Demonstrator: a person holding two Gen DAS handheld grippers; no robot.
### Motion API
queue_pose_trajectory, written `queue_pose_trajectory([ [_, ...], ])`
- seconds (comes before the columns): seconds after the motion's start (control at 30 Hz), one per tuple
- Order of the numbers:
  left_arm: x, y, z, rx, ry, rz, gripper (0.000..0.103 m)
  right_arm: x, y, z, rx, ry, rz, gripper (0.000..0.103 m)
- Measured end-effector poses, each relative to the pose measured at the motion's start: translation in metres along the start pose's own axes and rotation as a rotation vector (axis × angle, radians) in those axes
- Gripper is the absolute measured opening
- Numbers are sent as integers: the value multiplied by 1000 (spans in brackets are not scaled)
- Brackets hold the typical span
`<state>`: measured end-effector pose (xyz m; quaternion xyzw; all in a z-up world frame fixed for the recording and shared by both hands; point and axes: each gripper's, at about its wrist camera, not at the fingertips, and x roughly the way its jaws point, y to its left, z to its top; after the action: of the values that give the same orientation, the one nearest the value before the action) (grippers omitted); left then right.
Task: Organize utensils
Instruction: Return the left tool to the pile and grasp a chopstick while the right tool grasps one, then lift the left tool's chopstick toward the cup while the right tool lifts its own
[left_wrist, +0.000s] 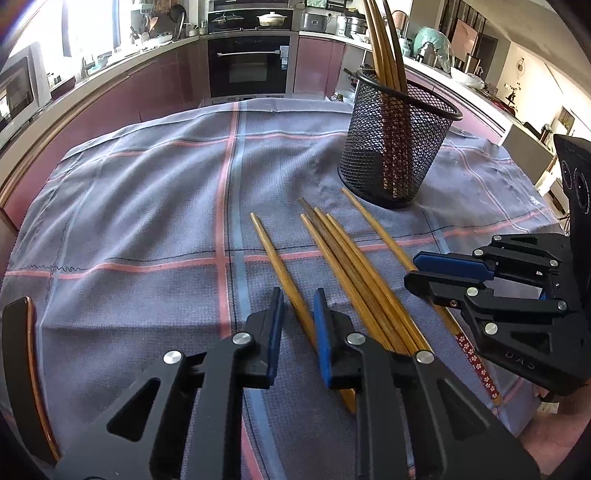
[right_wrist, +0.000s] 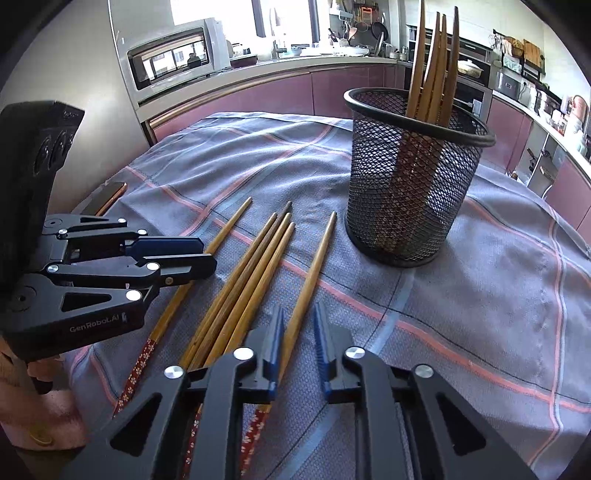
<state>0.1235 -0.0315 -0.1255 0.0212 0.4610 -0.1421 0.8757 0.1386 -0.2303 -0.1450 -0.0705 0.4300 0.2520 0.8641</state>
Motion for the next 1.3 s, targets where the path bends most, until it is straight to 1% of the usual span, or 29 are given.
queue_pose_trajectory([
  [0.13, 0, 0, 1, -32, -2, 6, 13, -2, -4, -1, 24, 1, 23, 5],
  [0.33, -4, 5, 0, -77, -1, -5, 8, -11, -7, -6, 40, -11, 43, 5],
  [0.47, -10, 6, -1, -80, -8, -29, 7, -22, -10, -7, 47, -37, 72, 5],
  [0.7, -28, 4, 2, -70, -44, -52, 7, -43, -11, -4, 45, -99, 117, 5],
  [0.93, -54, 7, 8, -73, -95, -106, 7, -61, -14, 2, 55, -154, 139, 5],
  [1.17, -90, 8, 19, -68, -185, -187, 7, -83, -22, 11, 84, -246, 160, 5],
  [1.3, -110, 12, 25, -74, -236, -220, 7, -92, -28, 15, 100, -285, 165, 5],
])
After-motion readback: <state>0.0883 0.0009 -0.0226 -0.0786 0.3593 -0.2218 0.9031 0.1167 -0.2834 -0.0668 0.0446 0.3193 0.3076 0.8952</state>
